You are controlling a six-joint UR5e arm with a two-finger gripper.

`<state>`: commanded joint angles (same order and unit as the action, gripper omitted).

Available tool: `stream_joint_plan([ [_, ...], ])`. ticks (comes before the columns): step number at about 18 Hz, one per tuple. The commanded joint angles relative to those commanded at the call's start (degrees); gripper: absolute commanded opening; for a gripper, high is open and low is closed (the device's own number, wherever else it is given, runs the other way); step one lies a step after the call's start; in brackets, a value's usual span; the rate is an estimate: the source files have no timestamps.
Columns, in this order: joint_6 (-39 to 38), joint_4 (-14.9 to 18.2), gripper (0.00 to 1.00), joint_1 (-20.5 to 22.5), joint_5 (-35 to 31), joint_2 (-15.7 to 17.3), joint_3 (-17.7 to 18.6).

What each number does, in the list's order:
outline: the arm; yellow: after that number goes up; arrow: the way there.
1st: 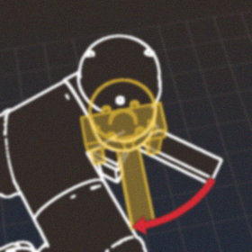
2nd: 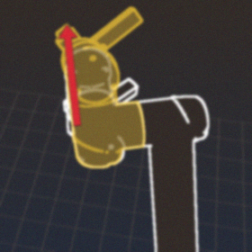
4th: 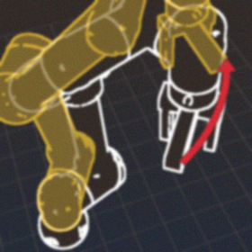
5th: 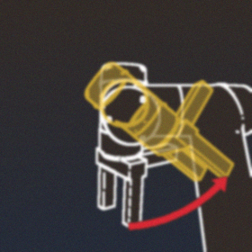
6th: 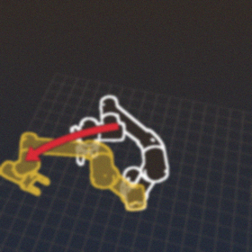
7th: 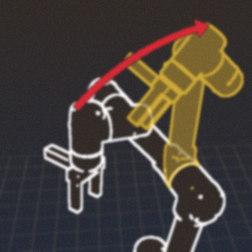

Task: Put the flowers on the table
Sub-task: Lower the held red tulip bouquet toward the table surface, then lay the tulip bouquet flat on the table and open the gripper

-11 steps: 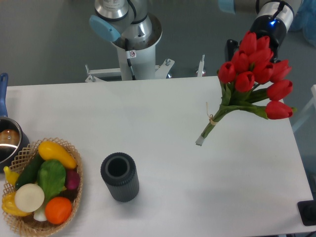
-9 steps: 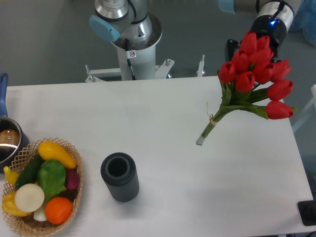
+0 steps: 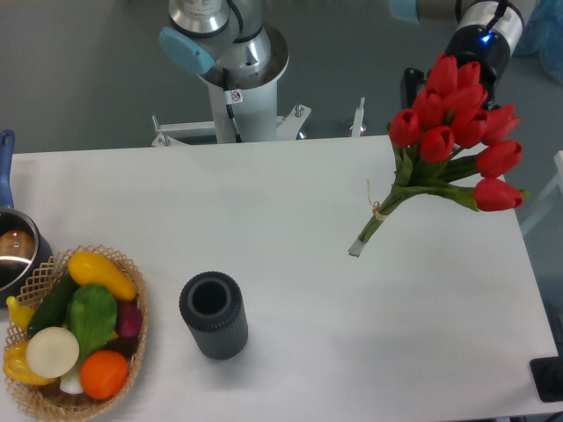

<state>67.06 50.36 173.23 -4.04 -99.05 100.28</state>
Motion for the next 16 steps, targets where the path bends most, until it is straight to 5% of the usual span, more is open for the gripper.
stream_joint_plan([
  [8,-0.18,0.26,0.33,-0.70,-9.65,2.90,0.09],
  [16,-2.38,0.62,0.39,-2.46,-32.92,8.26,1.76],
])
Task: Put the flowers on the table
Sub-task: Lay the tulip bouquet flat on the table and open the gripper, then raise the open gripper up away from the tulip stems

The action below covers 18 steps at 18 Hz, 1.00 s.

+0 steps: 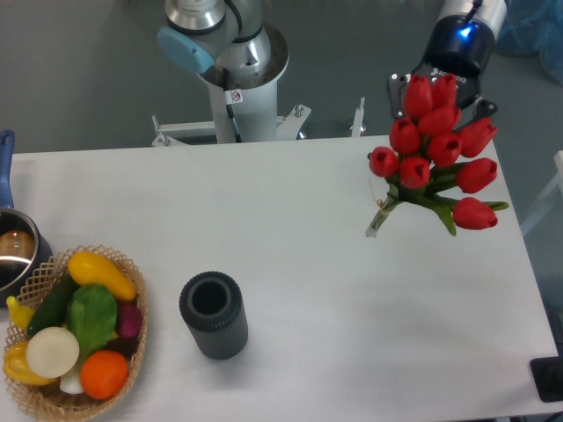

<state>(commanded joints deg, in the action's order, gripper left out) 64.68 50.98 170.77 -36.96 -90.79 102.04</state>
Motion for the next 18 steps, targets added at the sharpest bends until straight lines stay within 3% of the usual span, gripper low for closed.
stream_joint_plan([
  [3,0.53,-0.09,0.38,-4.65,-6.79,-1.40,-0.52],
  [7,1.75,-0.09,0.38,-6.85,-15.66,-2.80,-0.09],
  [11,6.15,0.09,0.38,-10.81,-25.51,-7.37,0.44],
  [18,11.15,0.17,0.36,-11.25,-33.96,-12.82,0.53],
])
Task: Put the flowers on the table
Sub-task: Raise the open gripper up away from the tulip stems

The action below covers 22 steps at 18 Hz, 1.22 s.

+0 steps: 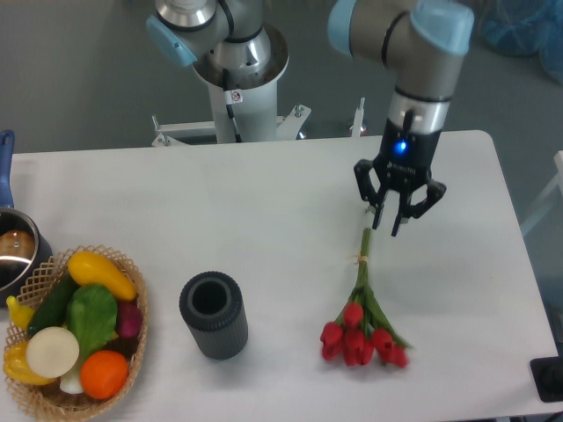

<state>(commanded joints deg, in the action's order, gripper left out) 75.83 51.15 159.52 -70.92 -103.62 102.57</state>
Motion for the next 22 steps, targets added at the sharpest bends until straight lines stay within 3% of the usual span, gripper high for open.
stream_joint_plan([
  [4,1.16,0.00,0.39,0.61,-0.01,-0.27,0.18],
  [7,1.16,0.00,0.61,1.05,0.52,-0.79,-0.17],
  [8,1.24,-0.09,0.90,1.14,0.44,-1.06,-0.26],
  [9,1.16,-0.09,0.99,1.58,0.61,-1.50,-0.44],
  [14,-5.25,0.18,1.00,2.46,0.70,-1.76,-0.53],
  [22,-5.00,-0.17,1.00,3.34,-1.58,-1.68,-1.40],
])
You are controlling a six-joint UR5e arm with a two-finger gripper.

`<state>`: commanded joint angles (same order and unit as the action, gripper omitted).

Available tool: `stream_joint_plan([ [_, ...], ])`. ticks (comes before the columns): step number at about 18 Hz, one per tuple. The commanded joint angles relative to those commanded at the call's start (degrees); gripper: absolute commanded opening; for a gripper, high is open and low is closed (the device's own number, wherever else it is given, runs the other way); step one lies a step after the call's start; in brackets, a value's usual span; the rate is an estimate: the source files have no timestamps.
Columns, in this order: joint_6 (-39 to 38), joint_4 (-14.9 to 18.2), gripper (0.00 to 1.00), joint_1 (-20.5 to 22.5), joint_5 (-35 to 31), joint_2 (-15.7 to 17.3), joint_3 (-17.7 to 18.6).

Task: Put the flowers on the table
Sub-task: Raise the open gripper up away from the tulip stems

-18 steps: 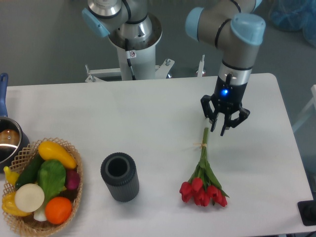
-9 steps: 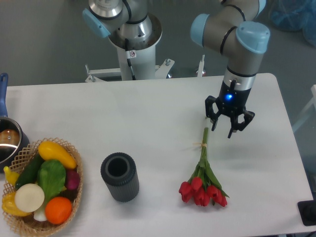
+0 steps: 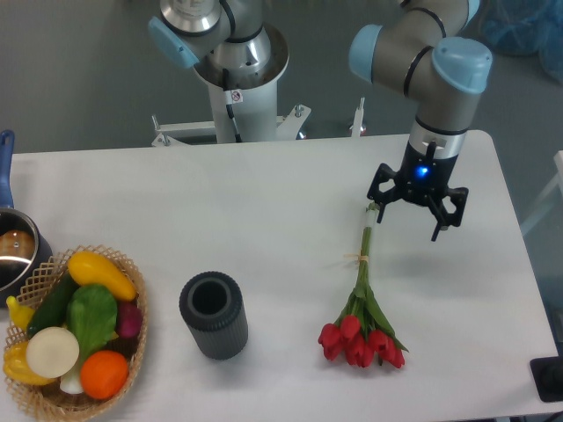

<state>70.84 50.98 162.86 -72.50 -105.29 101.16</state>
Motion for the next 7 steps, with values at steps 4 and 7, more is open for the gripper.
stream_joint_plan([
  [4,1.05,0.09,1.00,0.09,-3.00,-0.09,-1.06],
  [7,1.06,0.09,1.00,0.18,-3.00,0.00,-1.23],
])
